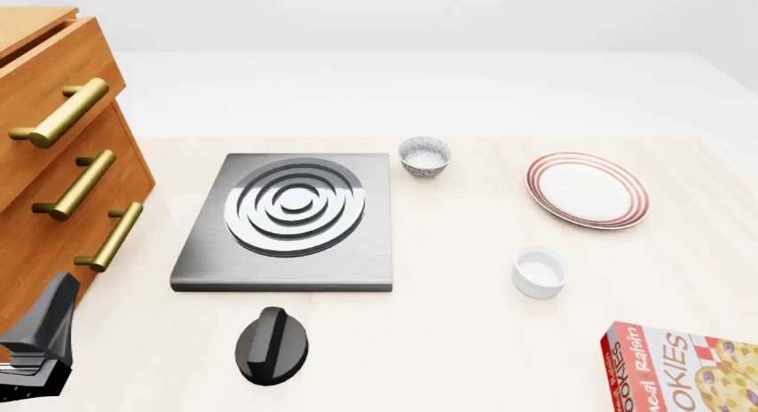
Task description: Pick the akita bowl next to the cookies box and place it on the plate.
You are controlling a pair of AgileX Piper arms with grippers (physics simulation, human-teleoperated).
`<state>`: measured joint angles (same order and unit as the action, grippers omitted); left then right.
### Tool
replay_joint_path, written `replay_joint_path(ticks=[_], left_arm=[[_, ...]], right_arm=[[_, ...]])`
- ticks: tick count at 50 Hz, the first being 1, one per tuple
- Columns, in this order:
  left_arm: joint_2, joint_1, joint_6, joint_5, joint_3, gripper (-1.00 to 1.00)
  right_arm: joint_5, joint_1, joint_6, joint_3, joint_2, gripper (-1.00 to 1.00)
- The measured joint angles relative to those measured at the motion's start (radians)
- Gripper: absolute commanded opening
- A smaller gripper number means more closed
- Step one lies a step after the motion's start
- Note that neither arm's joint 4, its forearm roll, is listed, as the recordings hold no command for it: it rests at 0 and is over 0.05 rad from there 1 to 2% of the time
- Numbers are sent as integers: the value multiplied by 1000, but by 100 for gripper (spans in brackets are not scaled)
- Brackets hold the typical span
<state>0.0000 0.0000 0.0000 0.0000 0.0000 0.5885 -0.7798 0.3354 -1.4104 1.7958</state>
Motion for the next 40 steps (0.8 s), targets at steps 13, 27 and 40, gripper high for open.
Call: replay_joint_path(ticks=[13, 27, 40], left_arm=[[0, 0, 0, 0, 0, 100], [0, 0, 0, 0, 0, 100], [0, 0, 0, 0, 0, 100]], right_arm=[[-22, 67, 135, 47, -22, -100], [-72, 159, 265, 120, -43, -100], [-138, 274, 389, 195, -58, -100]])
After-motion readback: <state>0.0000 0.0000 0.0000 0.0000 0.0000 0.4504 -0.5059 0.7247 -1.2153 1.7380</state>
